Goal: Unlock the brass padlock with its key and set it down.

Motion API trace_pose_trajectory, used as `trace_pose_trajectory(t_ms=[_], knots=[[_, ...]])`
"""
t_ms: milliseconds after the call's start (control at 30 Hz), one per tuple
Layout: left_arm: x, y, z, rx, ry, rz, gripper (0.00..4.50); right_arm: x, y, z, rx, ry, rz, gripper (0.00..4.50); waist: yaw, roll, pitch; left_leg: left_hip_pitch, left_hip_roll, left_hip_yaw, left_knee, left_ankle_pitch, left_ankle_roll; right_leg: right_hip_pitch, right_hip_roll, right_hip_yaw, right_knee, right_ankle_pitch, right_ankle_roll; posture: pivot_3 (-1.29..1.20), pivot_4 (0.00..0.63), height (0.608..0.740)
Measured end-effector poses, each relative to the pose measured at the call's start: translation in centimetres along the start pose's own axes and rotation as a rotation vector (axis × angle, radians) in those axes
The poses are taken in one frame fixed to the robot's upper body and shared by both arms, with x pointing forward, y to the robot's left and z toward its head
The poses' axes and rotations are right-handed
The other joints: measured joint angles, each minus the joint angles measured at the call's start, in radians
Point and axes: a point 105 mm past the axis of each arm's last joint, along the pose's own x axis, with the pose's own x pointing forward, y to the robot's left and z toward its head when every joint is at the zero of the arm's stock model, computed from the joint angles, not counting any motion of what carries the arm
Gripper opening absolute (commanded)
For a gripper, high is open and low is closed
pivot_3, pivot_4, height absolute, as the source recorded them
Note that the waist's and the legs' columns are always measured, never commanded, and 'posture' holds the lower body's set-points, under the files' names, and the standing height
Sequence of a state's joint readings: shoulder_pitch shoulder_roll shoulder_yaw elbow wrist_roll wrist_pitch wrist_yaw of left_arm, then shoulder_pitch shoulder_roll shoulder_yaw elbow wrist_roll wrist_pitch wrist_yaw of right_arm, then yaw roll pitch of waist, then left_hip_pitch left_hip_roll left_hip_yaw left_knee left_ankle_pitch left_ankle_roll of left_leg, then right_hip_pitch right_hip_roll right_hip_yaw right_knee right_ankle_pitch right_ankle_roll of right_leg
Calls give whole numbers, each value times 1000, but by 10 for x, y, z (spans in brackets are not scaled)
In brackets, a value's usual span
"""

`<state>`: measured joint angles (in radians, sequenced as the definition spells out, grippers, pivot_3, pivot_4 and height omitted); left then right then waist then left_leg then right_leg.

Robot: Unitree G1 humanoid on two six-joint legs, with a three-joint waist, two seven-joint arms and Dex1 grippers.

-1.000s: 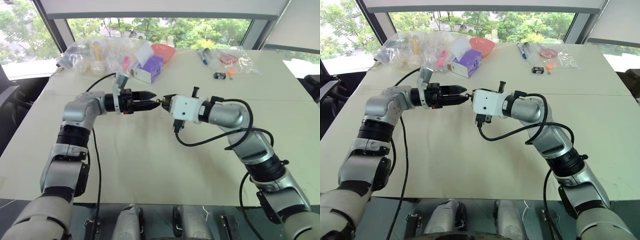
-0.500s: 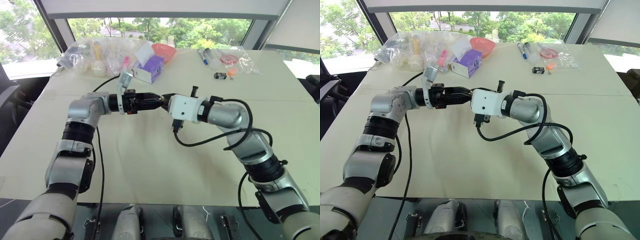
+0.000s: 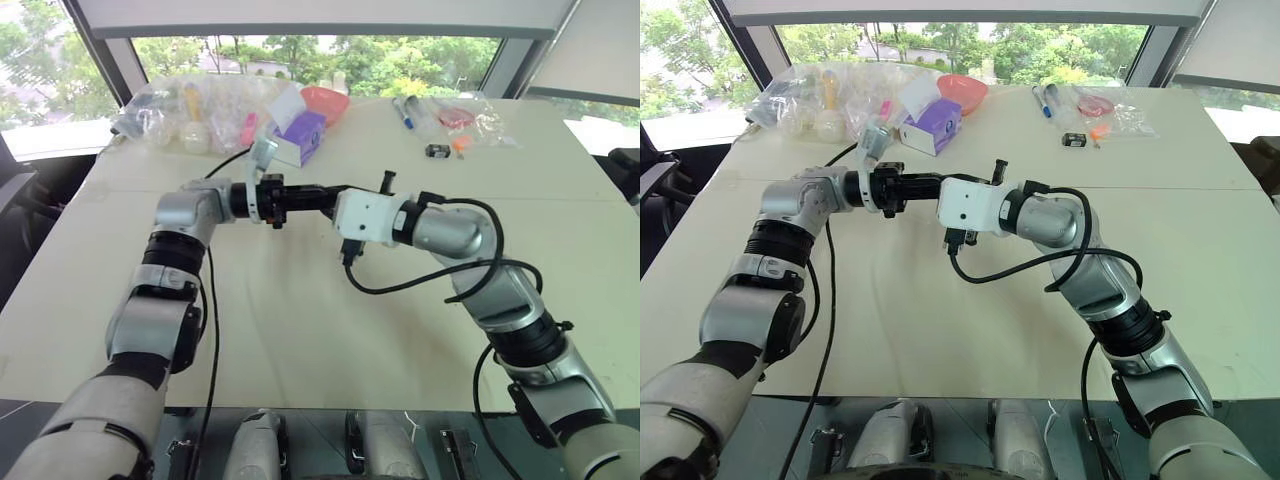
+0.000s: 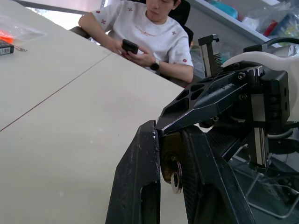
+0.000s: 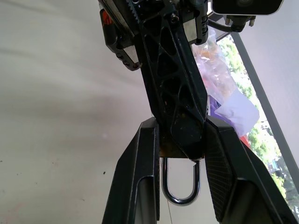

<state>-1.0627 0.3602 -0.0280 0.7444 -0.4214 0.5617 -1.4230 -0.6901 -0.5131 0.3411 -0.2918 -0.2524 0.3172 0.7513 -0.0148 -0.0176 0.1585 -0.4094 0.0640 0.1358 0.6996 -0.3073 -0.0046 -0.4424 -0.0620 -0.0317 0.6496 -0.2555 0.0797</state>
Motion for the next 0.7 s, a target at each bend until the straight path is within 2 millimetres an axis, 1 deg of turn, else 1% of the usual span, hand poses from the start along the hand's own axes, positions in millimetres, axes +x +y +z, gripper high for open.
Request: trace_pose_trajectory(t_ms=[67, 133, 167, 200, 267, 300, 333, 400, 467, 567, 700], knots=[[-1, 0, 0, 0, 0, 0, 74, 0, 0, 1, 1, -2, 0, 696, 1, 0, 0, 0, 0, 0, 0, 0, 0, 0, 0, 0, 0, 0, 0, 0, 150, 734], [-1, 0, 1, -1, -3, 1, 74, 1, 0, 1, 0, -4, -1, 1744, 2, 0, 0, 0, 0, 0, 0, 0, 0, 0, 0, 0, 0, 0, 0, 0, 150, 734], [-1, 0, 2, 4, -3, 2, 74, 1, 1, 1, 7, -4, 5, 2076, 2, 0, 0, 0, 0, 0, 0, 0, 0, 0, 0, 0, 0, 0, 0, 0, 150, 734], [-3, 1, 2, 3, -1, 11, 74, 0, 1, 0, 10, -3, 6, 2564, 1, 0, 0, 0, 0, 0, 0, 0, 0, 0, 0, 0, 0, 0, 0, 0, 150, 734], [-6, 1, 1, -8, -3, 23, 74, -4, -2, -5, 10, 16, -5, 3551, 2, 0, 0, 0, 0, -1, 0, 0, 0, 0, 0, 0, 0, 0, 0, 0, 150, 734], [-8, 1, 1, -11, -6, 27, 74, -8, -4, -8, 29, 28, -23, 4131, 2, 0, 0, 0, 0, -1, 0, 0, 0, 0, 0, 0, 0, 0, 0, 0, 150, 734], [-10, 0, 1, -17, -7, 32, 74, -12, -6, -11, 66, 40, -48, 4454, 2, 0, 0, 0, 0, 0, 0, 0, 0, 0, 0, 0, 0, 0, 0, 0, 150, 734], [-14, -1, 0, -29, -23, 38, 74, -22, -13, -15, 189, 38, -112, 4454, 2, 0, 0, 0, 0, -1, 0, 0, 0, 0, 0, 0, 0, 0, 0, 0, 150, 734], [-15, -2, 0, -40, -35, 40, 74, -30, -21, -10, 291, 10, -164, 4454, 2, 0, 0, 0, 0, -1, 0, 0, 0, 0, 0, 0, 0, 0, 0, 0, 150, 734], [-13, -7, 3, -39, -42, 21, 74, -36, -30, -5, 373, -17, -232, 4454, 2, 0, 0, 0, 0, -1, 0, 0, 0, 0, 0, 0, 0, 0, 0, 0, 150, 734], [-11, -11, 7, -32, -49, 9, 74, -38, -34, -10, 412, 4, -271, 4454, 2, 0, 0, 0, 0, -1, 0, 0, 0, 0, 0, 0, 0, 0, 0, 0, 150, 734]])
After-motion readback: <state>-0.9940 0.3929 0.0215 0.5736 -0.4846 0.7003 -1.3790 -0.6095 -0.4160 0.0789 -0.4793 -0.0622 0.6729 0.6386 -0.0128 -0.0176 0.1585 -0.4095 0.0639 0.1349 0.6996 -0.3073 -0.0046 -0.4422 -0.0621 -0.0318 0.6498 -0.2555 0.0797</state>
